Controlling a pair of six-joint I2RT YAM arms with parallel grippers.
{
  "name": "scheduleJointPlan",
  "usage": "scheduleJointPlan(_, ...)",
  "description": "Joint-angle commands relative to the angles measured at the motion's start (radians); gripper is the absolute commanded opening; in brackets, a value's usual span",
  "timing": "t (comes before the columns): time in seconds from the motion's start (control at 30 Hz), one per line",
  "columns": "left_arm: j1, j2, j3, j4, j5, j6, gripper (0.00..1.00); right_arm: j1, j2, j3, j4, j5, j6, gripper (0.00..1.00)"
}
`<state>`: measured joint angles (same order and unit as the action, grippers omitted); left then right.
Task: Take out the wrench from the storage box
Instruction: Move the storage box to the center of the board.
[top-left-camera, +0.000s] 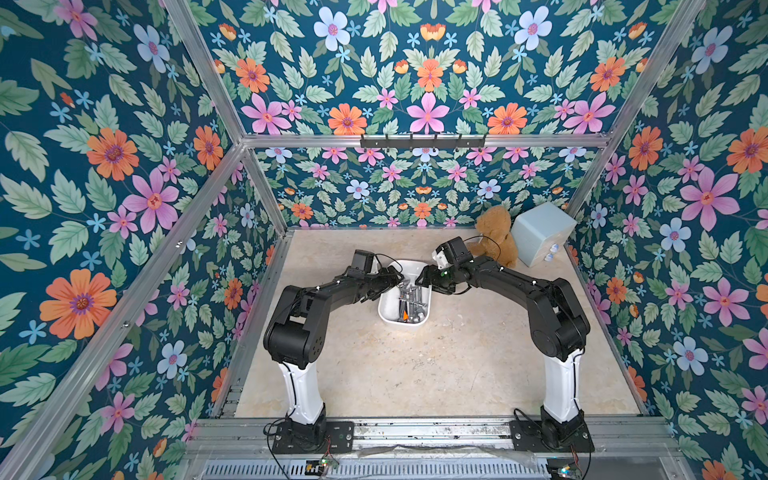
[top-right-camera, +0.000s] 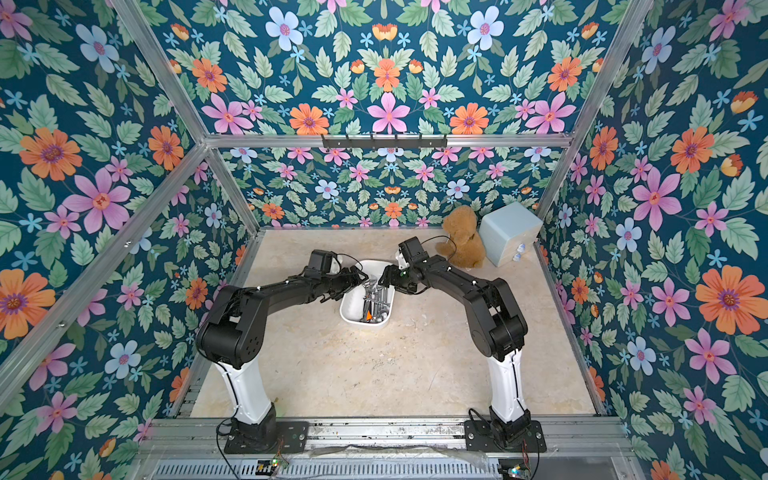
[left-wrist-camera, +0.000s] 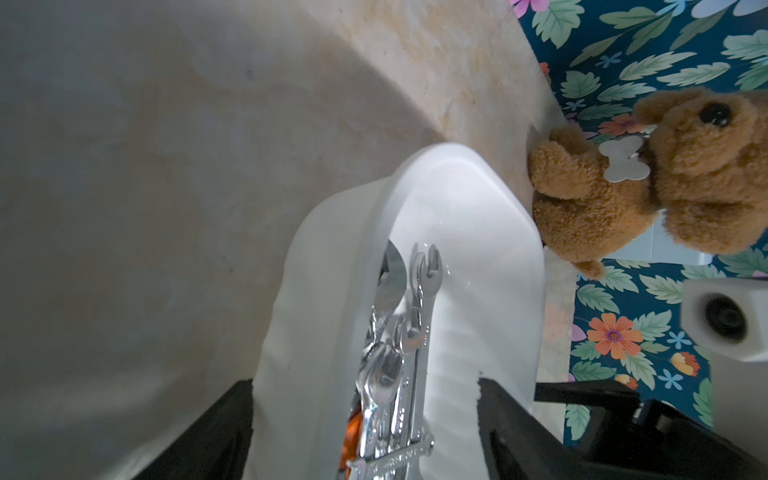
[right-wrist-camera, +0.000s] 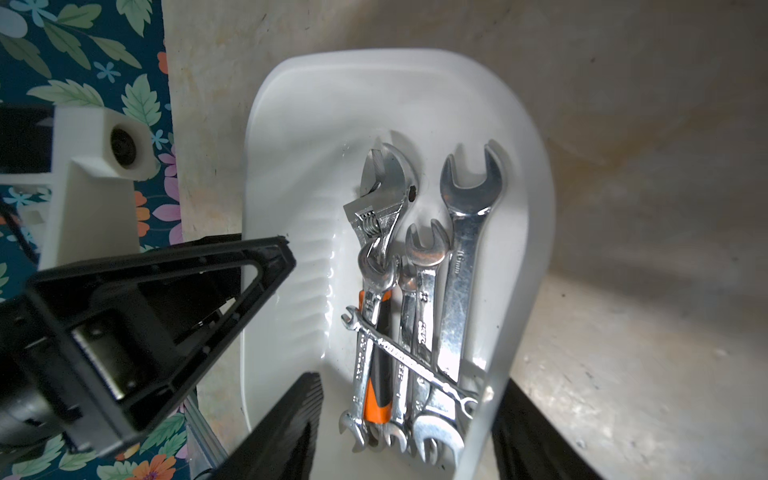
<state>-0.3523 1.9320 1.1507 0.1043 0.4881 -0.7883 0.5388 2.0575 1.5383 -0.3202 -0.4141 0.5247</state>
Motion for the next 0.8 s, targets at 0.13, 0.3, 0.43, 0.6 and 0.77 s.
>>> scheduleJointPlan(0.13, -0.020, 0.075, 0.091, 0.048, 0.059, -0.035, 0.87, -0.042, 0.057, 0.093, -0.025, -0.038, -0.057, 0.68)
scheduleJointPlan(0.3, -0.019, 0.084, 0.092, 0.052, 0.051, -0.039, 0.87, -0.065, 0.089, 0.132, -0.043, -0.037, -0.068, 0.68)
scheduleJointPlan(0.43, -0.017, 0.071, 0.065, 0.052, 0.038, -0.038, 0.87, -0.080, 0.095, 0.134, -0.052, -0.037, -0.077, 0.68)
scheduleJointPlan(0.6, 0.001, 0.053, 0.047, 0.036, 0.019, -0.024, 0.87, -0.098, 0.057, 0.119, -0.082, -0.023, -0.098, 0.69)
scheduleJointPlan(0.77, 0.021, -0.006, 0.052, -0.053, -0.034, 0.037, 0.88, -0.132, -0.033, 0.100, -0.151, 0.038, -0.203, 0.71)
